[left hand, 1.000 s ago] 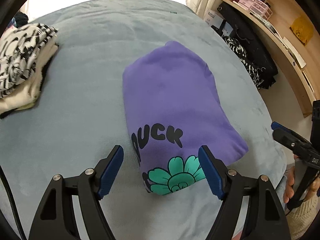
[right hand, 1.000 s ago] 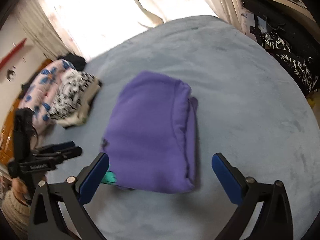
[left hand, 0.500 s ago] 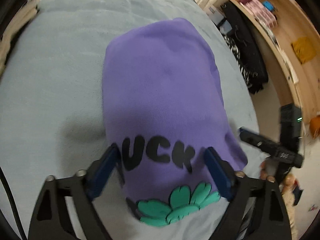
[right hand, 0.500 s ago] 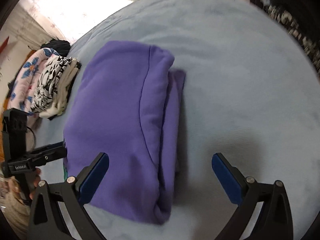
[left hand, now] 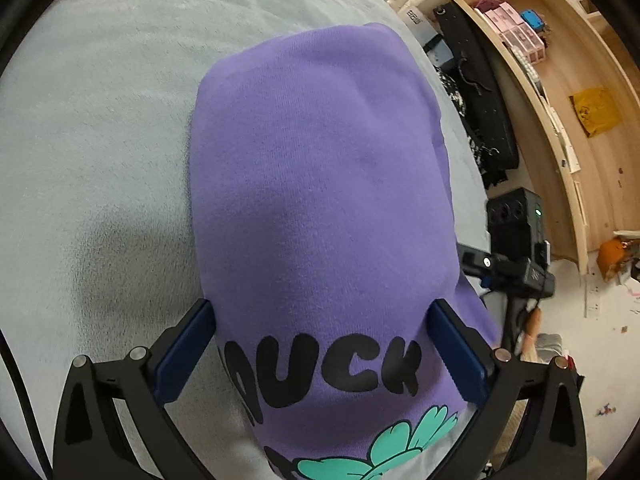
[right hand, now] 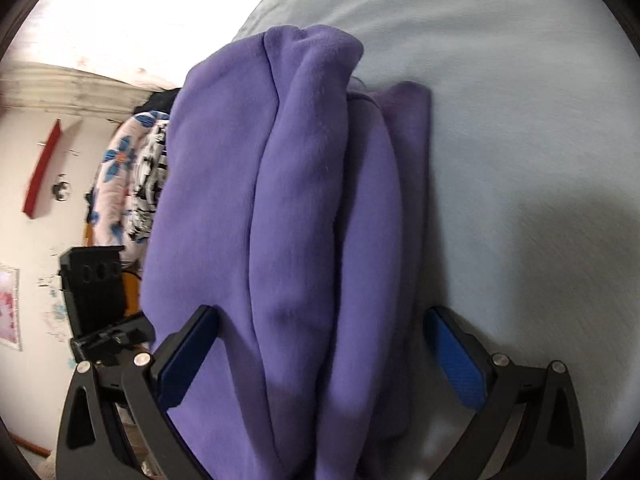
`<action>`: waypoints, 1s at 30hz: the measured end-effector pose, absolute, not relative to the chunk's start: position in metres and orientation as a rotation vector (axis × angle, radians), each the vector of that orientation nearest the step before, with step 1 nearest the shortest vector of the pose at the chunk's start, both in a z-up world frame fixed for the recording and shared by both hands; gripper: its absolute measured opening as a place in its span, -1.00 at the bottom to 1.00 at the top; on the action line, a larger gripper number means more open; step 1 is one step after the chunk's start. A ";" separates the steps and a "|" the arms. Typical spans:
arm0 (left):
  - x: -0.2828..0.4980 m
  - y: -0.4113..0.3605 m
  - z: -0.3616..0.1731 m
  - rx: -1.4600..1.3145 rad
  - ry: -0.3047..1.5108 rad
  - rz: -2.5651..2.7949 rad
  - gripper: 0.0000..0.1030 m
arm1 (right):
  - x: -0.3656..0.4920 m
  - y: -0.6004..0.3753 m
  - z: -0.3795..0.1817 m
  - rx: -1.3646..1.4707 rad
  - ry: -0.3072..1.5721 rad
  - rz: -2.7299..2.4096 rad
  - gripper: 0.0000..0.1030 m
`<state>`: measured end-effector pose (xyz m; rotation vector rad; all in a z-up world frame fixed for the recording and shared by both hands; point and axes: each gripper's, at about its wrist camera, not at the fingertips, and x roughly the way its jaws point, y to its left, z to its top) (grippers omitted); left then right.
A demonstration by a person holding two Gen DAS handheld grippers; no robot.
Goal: Fold large clothes
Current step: 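Grip the folded hoodie bundle with both tools and lift it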
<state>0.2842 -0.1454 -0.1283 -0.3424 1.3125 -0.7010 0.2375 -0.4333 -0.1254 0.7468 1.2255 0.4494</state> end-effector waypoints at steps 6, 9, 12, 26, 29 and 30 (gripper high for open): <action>0.282 -0.128 -0.138 -0.418 1.349 -0.747 0.99 | 0.248 -0.421 -0.131 0.750 1.223 0.519 1.00; 0.282 -0.126 -0.147 -0.448 1.383 -0.778 0.99 | 0.247 -0.423 -0.135 0.757 1.219 0.535 1.00; 0.282 -0.130 -0.151 -0.462 1.393 -0.794 0.99 | 0.247 -0.421 -0.135 0.762 1.210 0.533 1.00; 0.272 -0.142 -0.116 -0.355 1.246 -0.734 0.83 | 0.229 -0.415 -0.098 0.733 1.110 0.434 0.14; 0.268 -0.132 -0.099 -0.358 1.214 -0.738 0.82 | 0.222 -0.404 -0.083 0.736 1.101 0.412 0.08; 0.266 -0.127 -0.093 -0.367 1.207 -0.737 0.82 | 0.220 -0.400 -0.079 0.742 1.100 0.408 0.08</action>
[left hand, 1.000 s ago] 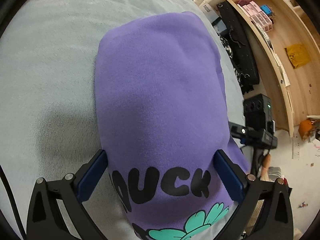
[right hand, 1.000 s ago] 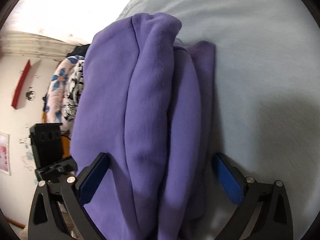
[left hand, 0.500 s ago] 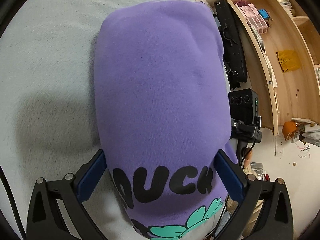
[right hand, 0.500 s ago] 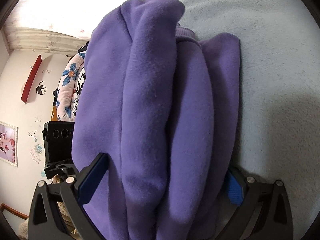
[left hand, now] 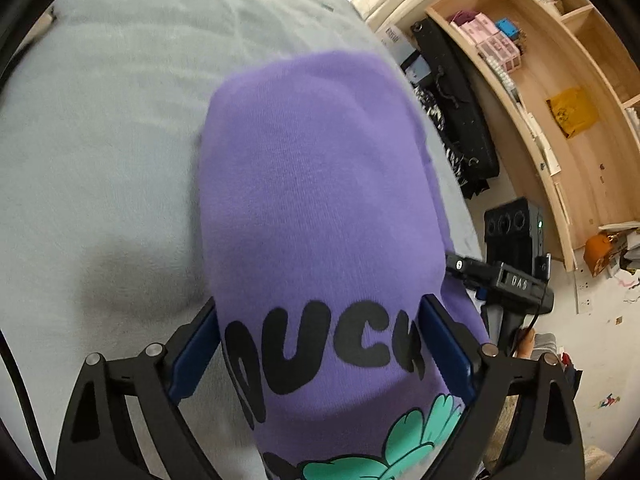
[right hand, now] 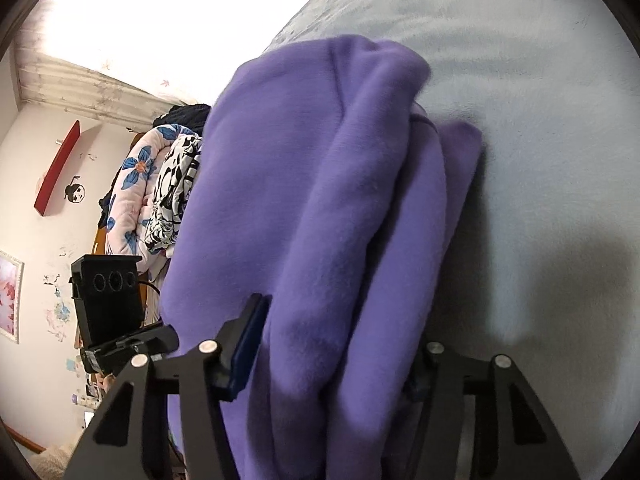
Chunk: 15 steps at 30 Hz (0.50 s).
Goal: Fold large clothes
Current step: 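Grip the folded hoodie bundle with both tools and lift it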
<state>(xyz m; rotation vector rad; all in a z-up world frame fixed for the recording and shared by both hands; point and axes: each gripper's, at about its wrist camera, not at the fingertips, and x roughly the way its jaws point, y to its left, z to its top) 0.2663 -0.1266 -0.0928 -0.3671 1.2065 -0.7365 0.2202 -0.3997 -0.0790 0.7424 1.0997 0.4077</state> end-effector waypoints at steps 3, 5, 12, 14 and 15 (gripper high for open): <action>0.259 -0.108 -0.072 -0.388 1.192 -0.737 0.82 | 0.211 -0.382 -0.060 0.742 1.087 0.400 0.08; 0.252 -0.091 -0.058 -0.403 1.182 -0.733 0.82 | 0.206 -0.363 -0.043 0.732 1.077 0.405 0.08; 0.230 0.003 0.009 -0.438 1.120 -0.684 0.82 | 0.218 -0.275 0.018 0.697 1.039 0.488 0.08; 0.231 0.039 0.035 -0.443 1.102 -0.655 0.82 | 0.232 -0.239 0.038 0.684 1.022 0.522 0.08; 0.234 0.060 0.049 -0.444 1.095 -0.638 0.82 | 0.238 -0.225 0.046 0.682 1.014 0.537 0.08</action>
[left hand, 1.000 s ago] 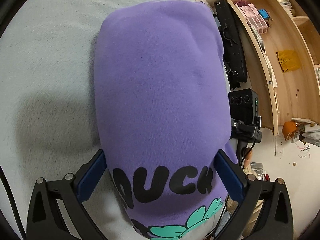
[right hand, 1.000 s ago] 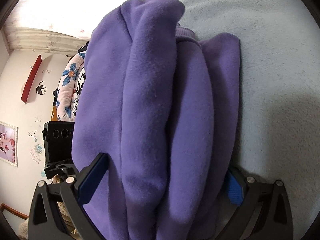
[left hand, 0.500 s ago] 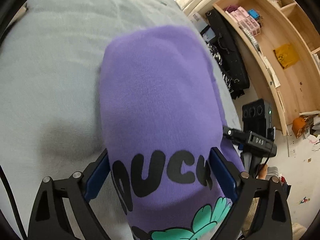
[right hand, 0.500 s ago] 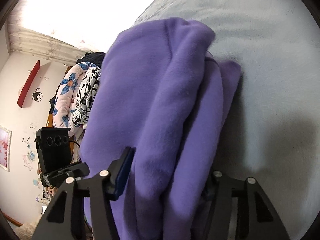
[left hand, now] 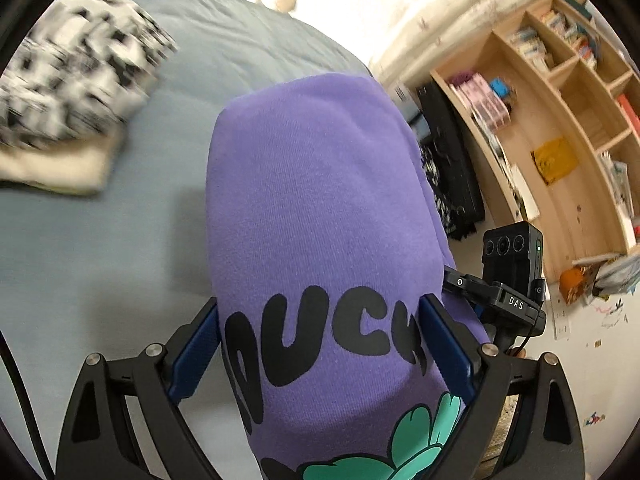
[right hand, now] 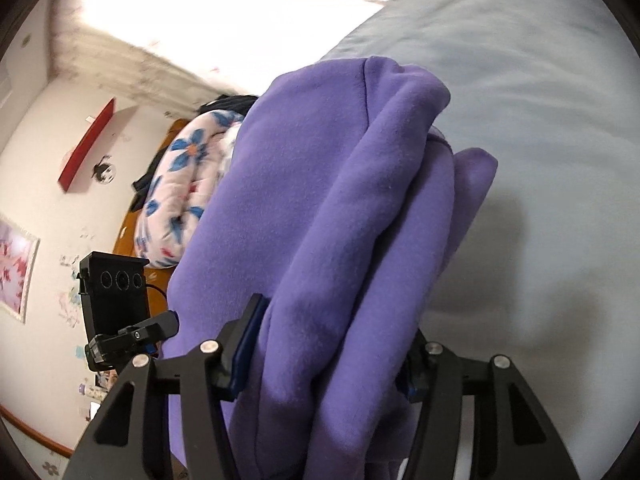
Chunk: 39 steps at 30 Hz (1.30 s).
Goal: Fold large clothes
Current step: 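Grip the folded hoodie bundle with both tools and lift it, then carry the hoodie onto the folded clothes stack and release it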
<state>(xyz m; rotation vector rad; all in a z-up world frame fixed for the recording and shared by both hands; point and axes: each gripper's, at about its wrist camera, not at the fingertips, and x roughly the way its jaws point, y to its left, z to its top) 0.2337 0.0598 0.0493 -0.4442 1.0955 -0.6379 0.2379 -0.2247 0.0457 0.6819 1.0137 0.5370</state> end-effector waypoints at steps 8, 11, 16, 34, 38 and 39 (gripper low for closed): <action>0.304 0.208 0.151 -0.386 0.969 -0.531 0.83 | 0.339 -0.083 0.111 0.674 0.899 0.655 0.08; 0.348 0.259 0.168 -0.366 0.920 -0.499 0.84 | 0.394 -0.029 0.122 0.675 0.858 0.681 0.08; 0.427 0.327 0.165 -0.362 0.846 -0.447 0.84 | 0.471 0.026 0.104 0.708 0.838 0.696 0.08; 0.506 0.364 0.030 -0.504 0.851 -0.344 1.00 | 0.559 0.078 -0.009 0.631 0.978 0.551 0.43; 0.493 0.356 0.040 -0.460 0.849 -0.305 1.00 | 0.547 0.073 0.008 0.482 0.996 0.503 0.44; 0.489 0.353 0.043 -0.444 0.846 -0.287 1.00 | 0.542 0.072 0.013 0.450 0.990 0.495 0.44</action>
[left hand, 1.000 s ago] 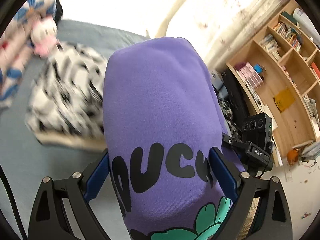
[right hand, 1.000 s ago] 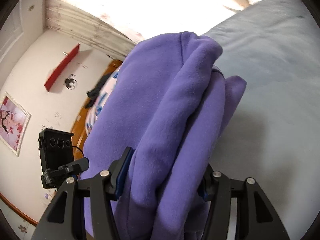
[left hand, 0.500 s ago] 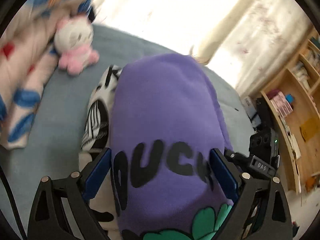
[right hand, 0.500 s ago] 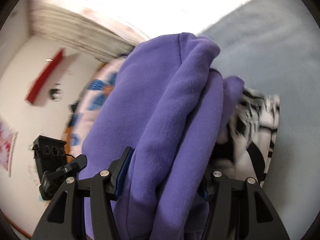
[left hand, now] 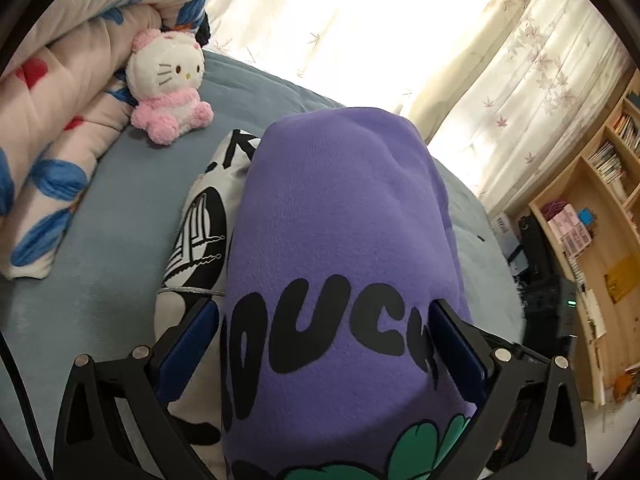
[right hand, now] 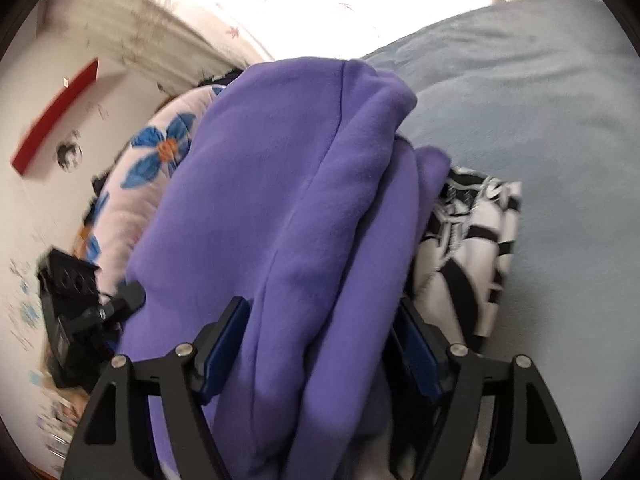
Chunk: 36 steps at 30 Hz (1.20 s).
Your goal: Fold large clothes
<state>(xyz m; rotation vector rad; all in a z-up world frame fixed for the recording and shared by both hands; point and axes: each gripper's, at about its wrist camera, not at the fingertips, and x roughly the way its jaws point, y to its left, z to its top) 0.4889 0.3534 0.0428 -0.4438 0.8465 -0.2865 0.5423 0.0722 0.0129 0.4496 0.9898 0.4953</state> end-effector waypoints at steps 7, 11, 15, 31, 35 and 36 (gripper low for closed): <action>0.470 0.335 0.064 -0.304 0.833 -0.145 0.99 | 0.510 0.061 0.040 0.306 0.937 0.453 0.44; 0.458 0.324 0.075 -0.222 0.824 -0.081 0.99 | 0.502 0.063 0.039 0.196 0.954 0.359 0.44; 0.445 0.315 0.084 -0.175 0.834 -0.042 0.99 | 0.486 0.055 0.050 0.213 0.965 0.351 0.44; 0.285 0.231 0.163 -0.069 0.820 -0.087 0.99 | 0.333 0.013 0.161 0.203 0.954 0.346 0.44; 0.226 0.206 0.179 -0.049 0.818 -0.098 0.99 | 0.276 0.002 0.185 0.174 0.962 0.347 0.44; 0.213 0.202 0.182 -0.051 0.812 -0.101 0.99 | 0.260 -0.001 0.191 0.169 0.965 0.349 0.44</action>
